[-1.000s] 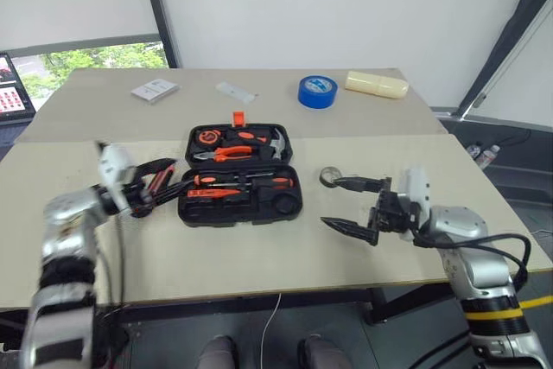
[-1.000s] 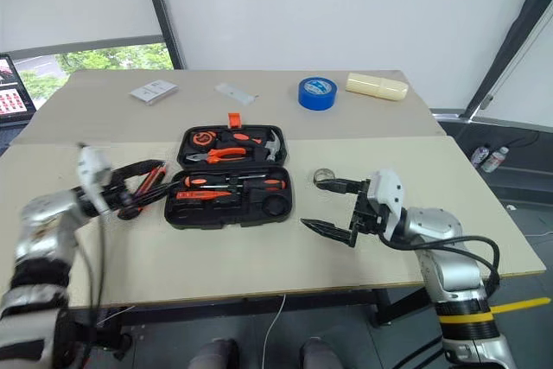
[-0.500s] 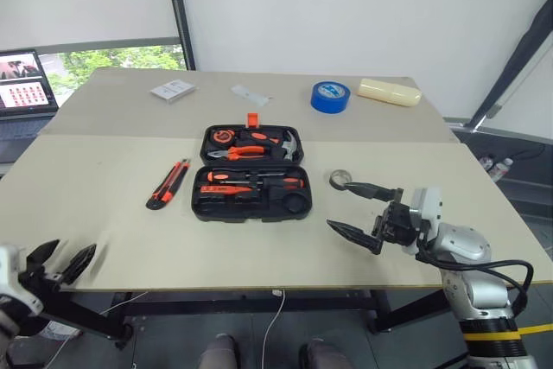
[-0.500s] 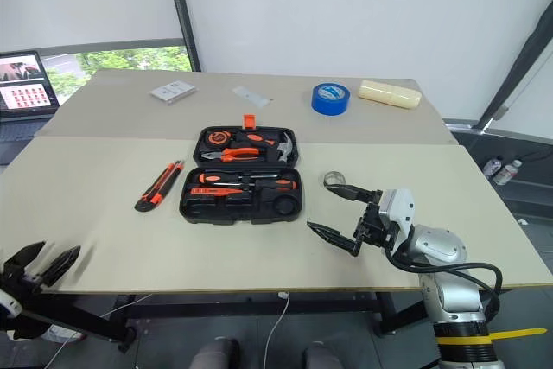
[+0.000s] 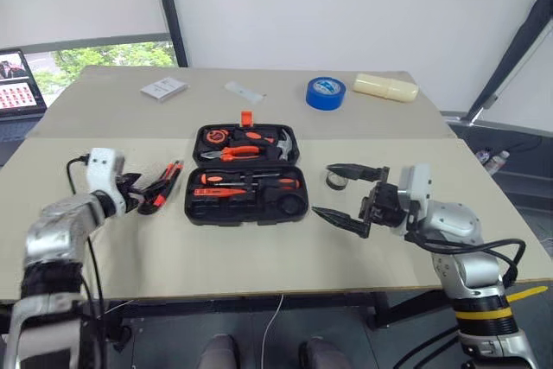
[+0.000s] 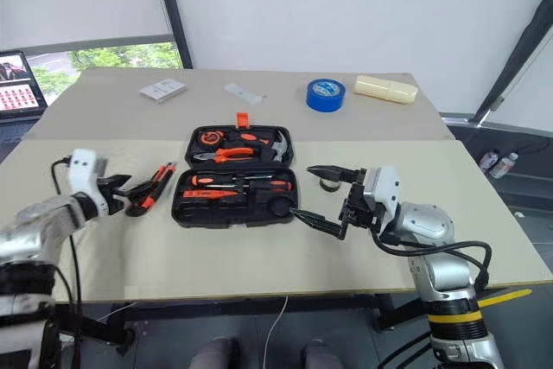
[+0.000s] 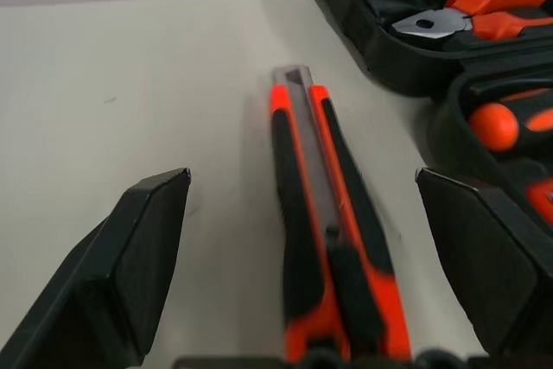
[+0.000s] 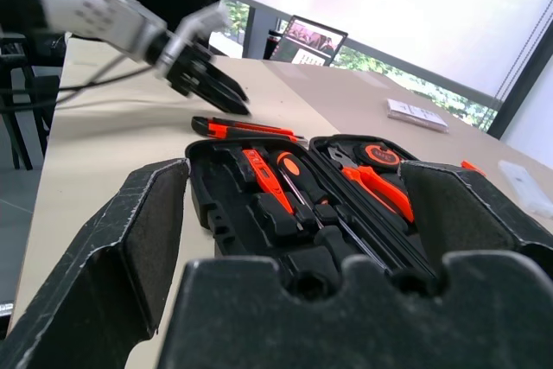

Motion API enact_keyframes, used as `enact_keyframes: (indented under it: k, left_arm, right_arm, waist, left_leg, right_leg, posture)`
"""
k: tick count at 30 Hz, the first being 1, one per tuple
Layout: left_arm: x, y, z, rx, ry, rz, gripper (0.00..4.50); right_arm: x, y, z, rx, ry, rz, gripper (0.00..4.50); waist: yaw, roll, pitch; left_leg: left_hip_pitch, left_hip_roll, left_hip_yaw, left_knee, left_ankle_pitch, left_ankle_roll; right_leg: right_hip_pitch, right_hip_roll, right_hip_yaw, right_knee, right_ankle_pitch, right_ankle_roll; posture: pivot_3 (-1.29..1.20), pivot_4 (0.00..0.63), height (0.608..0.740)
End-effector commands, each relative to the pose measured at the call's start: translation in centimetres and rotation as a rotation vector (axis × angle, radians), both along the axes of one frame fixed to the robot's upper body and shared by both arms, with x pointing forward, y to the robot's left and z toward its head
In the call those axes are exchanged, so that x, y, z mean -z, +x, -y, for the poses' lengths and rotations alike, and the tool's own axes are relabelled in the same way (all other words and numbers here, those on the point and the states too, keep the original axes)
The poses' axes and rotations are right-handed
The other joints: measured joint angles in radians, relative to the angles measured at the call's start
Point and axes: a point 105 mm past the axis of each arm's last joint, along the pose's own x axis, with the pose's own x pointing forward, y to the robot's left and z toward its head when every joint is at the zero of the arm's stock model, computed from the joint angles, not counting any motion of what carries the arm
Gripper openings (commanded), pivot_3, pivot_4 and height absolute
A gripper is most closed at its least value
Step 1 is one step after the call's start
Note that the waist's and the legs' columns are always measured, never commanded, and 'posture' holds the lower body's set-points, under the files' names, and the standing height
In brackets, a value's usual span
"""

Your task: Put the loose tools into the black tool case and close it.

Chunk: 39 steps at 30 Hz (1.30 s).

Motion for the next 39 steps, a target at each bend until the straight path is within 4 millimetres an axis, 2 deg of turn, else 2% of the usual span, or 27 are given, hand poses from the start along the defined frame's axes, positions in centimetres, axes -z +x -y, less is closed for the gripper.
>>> enact_keyframes:
  k: [1, 2, 3, 5, 6, 9, 11, 13, 17, 20, 24, 30, 34, 39]
  left_arm:
    - [0.6, 0.8, -0.8, -0.036, 0.072, -0.043, 3.31]
    - [0.9, 0.9, -0.9, -0.042, 0.078, -0.061, 2.90]
    - [1.0, 1.0, -1.0, -0.044, 0.082, -0.072, 2.67]
    - [0.4, 1.1, -1.0, -0.031, 0.079, -0.051, 1.81]
    - [-0.7, 1.3, -0.8, -0.001, 0.071, 0.008, 1.68]
    - [-4.8, 1.2, 0.4, 0.156, 0.034, 0.234, 1.66]
    - [-7.3, -0.2, 2.4, 0.398, 0.059, 0.355, 1.66]
    - [-8.4, -1.8, 4.1, 0.611, 0.111, 0.389, 1.66]
    - [-7.2, -4.7, 7.3, 0.989, 0.235, 0.294, 1.66]
    - [-5.1, -5.5, 10.0, 1.205, 0.377, 0.199, 1.66]
    - [-3.6, -4.2, 12.0, 1.237, 0.490, 0.173, 1.66]
    - [-2.9, -2.0, 14.3, 1.188, 0.536, 0.221, 1.66]
    - [-2.7, -1.5, 14.4, 1.182, 0.570, 0.221, 1.66]
    - [-1.7, -2.0, 14.3, 1.228, 0.582, 0.162, 1.66]
  right_arm:
    - [-1.2, -0.3, 0.1, -0.002, 0.009, 0.036, 4.50]
    - [-1.2, -0.4, 0.1, -0.002, 0.007, 0.032, 4.50]
    - [-1.2, -0.4, 0.2, -0.001, 0.005, 0.029, 4.50]
    - [-1.2, -0.5, 0.4, 0.003, 0.001, 0.023, 4.50]
    - [-1.2, -0.6, 0.5, 0.006, -0.001, 0.020, 4.50]
    - [-1.2, -0.7, 0.8, 0.011, -0.013, 0.013, 4.50]
    - [-1.1, -0.9, 1.2, 0.010, -0.032, 0.005, 4.50]
    - [-1.0, -1.1, 1.6, 0.006, -0.054, -0.006, 4.50]
    - [-0.8, -1.4, 2.3, 0.001, -0.092, -0.027, 4.50]
    - [-0.4, -1.5, 2.6, -0.010, -0.128, -0.051, 4.50]
    - [-0.2, -1.5, 2.6, -0.016, -0.144, -0.061, 4.50]
    - [0.1, -1.7, 2.4, -0.014, -0.141, -0.073, 4.50]
    - [0.2, -1.8, 2.3, -0.009, -0.135, -0.081, 4.50]
    - [0.1, -1.9, 2.3, -0.002, -0.133, -0.083, 4.50]
  waist:
    - [-0.001, 0.000, 0.000]
    - [-0.001, 0.000, 0.000]
    - [-0.001, 0.000, 0.000]
    - [-0.002, 0.000, 0.000]
    - [-0.004, 0.000, 0.000]
    - [-0.005, 0.000, 0.001]
    - [-0.005, -0.001, 0.001]
    - [-0.005, -0.001, 0.001]
    - [-0.003, 0.000, 0.001]
    - [0.006, 0.000, 0.001]
    - [0.008, 0.000, 0.001]
    - [0.009, 0.000, 0.001]
    - [0.005, 0.000, 0.001]
    - [0.005, 0.000, 0.001]
  left_leg:
    - [-0.001, 0.000, 0.000, 0.000, 0.000, 0.000]
    - [0.000, 0.000, -0.001, 0.000, 0.000, 0.000]
    - [0.000, 0.000, -0.001, 0.000, 0.000, 0.000]
    - [0.000, 0.000, 0.000, 0.001, 0.000, 0.000]
    - [0.000, 0.000, 0.000, 0.001, 0.000, 0.000]
    - [0.001, 0.000, -0.001, 0.001, 0.000, 0.000]
    - [0.000, 0.000, -0.001, 0.002, 0.000, 0.000]
    - [-0.001, 0.000, 0.000, 0.002, 0.000, 0.000]
    - [-0.002, 0.000, 0.000, 0.001, 0.000, 0.000]
    - [-0.002, -0.001, 0.000, 0.002, 0.000, 0.000]
    - [-0.002, 0.000, 0.000, 0.004, 0.000, 0.000]
    - [-0.003, -0.001, -0.001, 0.007, 0.000, 0.000]
    - [-0.003, -0.001, -0.001, 0.006, 0.000, 0.001]
    - [-0.003, -0.001, -0.001, 0.006, 0.000, 0.001]
  right_leg:
    - [0.000, 0.000, 0.000, 0.000, 0.000, 0.000]
    - [0.000, 0.000, 0.000, 0.000, 0.000, 0.000]
    - [0.000, 0.000, 0.000, 0.001, 0.000, 0.001]
    - [0.000, 0.000, 0.000, 0.001, 0.000, 0.001]
    - [0.001, 0.000, 0.000, 0.001, 0.000, 0.001]
    - [0.000, 0.000, 0.000, 0.002, 0.000, 0.000]
    - [0.000, 0.000, 0.000, 0.001, 0.000, 0.000]
    - [0.000, 0.000, 0.000, 0.000, 0.001, -0.001]
    - [0.000, -0.001, 0.000, -0.001, 0.000, 0.000]
    - [0.000, -0.001, 0.000, -0.001, 0.000, 0.000]
    - [0.000, 0.000, 0.000, 0.000, 0.000, 0.001]
    - [0.001, 0.000, 0.001, 0.000, 0.000, 0.002]
    - [0.000, 0.000, 0.001, 0.000, 0.000, 0.002]
    - [0.000, 0.000, 0.001, 0.000, 0.000, 0.002]
  posture:
    - [0.00, 0.150, 0.740]
    - [0.00, 0.150, 0.740]
    - [0.00, 0.150, 0.740]
    - [0.00, 0.150, 0.740]
    - [0.00, 0.150, 0.740]
    - [0.00, 0.150, 0.740]
    - [0.00, 0.150, 0.740]
    - [0.00, 0.150, 0.740]
    - [0.00, 0.150, 0.740]
    - [0.00, 0.150, 0.740]
    - [0.00, 0.150, 0.740]
    - [0.00, 0.150, 0.740]
    - [0.00, 0.150, 0.740]
    - [0.00, 0.150, 0.740]
